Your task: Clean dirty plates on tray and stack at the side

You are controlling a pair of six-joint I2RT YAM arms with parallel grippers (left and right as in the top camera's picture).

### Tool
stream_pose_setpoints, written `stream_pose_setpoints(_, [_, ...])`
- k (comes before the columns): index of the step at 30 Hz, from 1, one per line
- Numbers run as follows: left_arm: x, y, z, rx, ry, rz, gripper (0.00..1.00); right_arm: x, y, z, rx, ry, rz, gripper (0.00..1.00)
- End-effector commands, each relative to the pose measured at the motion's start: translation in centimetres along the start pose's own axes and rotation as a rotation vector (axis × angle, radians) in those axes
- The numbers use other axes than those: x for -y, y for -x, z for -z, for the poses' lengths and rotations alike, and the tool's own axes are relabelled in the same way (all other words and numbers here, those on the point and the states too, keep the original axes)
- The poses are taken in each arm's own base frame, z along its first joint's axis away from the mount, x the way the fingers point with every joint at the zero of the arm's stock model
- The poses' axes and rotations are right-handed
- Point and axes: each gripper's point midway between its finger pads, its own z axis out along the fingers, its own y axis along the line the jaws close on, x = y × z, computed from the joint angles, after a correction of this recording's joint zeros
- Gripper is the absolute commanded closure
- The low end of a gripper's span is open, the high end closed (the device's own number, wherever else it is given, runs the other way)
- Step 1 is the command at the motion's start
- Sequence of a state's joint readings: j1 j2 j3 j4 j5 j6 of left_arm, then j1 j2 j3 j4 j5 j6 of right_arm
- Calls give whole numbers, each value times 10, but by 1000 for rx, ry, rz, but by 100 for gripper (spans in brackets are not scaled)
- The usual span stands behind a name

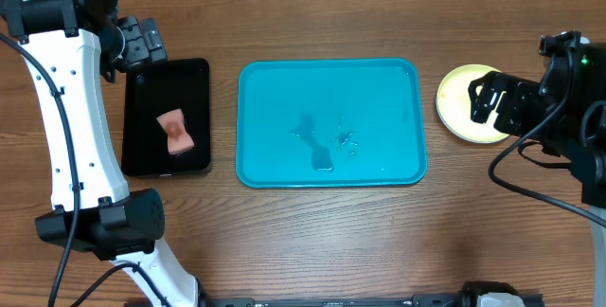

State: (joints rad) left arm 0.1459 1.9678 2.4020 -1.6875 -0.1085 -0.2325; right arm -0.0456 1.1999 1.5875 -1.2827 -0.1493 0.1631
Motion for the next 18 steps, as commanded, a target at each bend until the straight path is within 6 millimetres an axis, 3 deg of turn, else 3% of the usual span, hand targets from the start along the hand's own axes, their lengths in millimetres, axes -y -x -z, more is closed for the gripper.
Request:
stream_pose_setpoints(1, [2, 1, -1, -3, -5, 8, 1, -1, 5, 2, 13, -3, 10, 0])
stream_pose_setpoints(7, [2, 1, -1, -3, -5, 8, 0, -4, 10, 5, 48, 5, 23, 0])
stream_pose_setpoints(12, [2, 1, -1, -3, -5, 8, 0, -29, 29, 17, 274, 86, 127, 0])
stream_pose_setpoints(18, [2, 1, -1, -3, -5, 8, 0, -44, 9, 18, 531, 207, 206, 0])
